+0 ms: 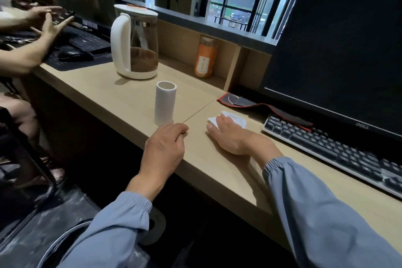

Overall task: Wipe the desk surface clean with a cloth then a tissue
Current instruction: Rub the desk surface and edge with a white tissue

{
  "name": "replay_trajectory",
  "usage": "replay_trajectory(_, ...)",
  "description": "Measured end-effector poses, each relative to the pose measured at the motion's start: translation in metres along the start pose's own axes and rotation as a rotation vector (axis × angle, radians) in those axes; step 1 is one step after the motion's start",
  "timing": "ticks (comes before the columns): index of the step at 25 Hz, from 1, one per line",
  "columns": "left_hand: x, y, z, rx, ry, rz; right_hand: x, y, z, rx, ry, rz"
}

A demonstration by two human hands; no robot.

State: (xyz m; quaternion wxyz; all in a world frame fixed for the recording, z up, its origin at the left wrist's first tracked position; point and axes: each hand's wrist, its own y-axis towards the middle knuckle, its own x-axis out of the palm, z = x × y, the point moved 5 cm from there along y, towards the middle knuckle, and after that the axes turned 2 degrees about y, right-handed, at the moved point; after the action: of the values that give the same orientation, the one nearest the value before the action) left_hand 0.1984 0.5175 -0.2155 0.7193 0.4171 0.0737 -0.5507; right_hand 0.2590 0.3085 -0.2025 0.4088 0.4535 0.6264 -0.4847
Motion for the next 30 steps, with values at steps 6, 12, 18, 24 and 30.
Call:
replay_trajectory(6,0.000,0.002,0.001,0.013,0.003,0.012,-0.022,0.037,0.012,0.005,-0.095,0.057)
replay_trajectory(12,-0.002,0.001,0.003,-0.006,0.026,-0.009,-0.016,0.013,-0.001,0.043,-0.099,0.009)
replay_trajectory(18,0.003,-0.003,0.007,0.010,0.059,0.010,0.013,-0.054,-0.023,-0.143,-0.047,-0.092)
replay_trajectory(24,-0.001,-0.002,0.006,0.035,0.052,0.012,-0.014,0.029,-0.004,0.021,-0.087,0.016)
replay_trajectory(30,0.004,0.001,0.004,0.004,0.054,0.010,0.013,-0.041,-0.041,-0.121,-0.077,-0.104)
